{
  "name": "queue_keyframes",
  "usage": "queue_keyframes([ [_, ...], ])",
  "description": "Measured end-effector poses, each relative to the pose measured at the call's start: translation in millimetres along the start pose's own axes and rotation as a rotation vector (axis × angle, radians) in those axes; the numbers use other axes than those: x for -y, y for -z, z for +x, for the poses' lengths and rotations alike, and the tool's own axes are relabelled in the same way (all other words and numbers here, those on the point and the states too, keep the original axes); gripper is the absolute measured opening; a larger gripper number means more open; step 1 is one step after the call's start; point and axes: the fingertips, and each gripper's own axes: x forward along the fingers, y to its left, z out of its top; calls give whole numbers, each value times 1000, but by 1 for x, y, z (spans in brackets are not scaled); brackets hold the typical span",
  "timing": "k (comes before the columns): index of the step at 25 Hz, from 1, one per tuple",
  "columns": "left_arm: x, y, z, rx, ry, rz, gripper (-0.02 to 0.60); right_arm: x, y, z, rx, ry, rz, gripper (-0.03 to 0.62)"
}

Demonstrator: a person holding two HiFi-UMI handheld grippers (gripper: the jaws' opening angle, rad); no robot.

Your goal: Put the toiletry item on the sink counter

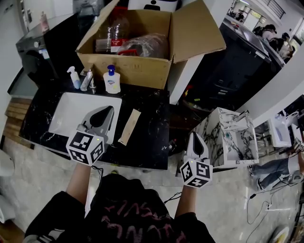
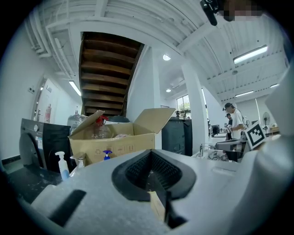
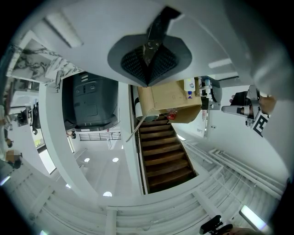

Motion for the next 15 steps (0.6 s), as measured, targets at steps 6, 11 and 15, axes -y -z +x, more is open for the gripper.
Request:
queue_keyframes([
  [6,4,-1,7,6,-3,15,-2,10,-8,1,22,7,-17,8],
  [11,8,0,11,7,-5,12,-2,15,-7,2,26,1,-30,8],
  [15,14,6,16,-6,5,15,-2,18,-7,6,29,-7,-29,8],
])
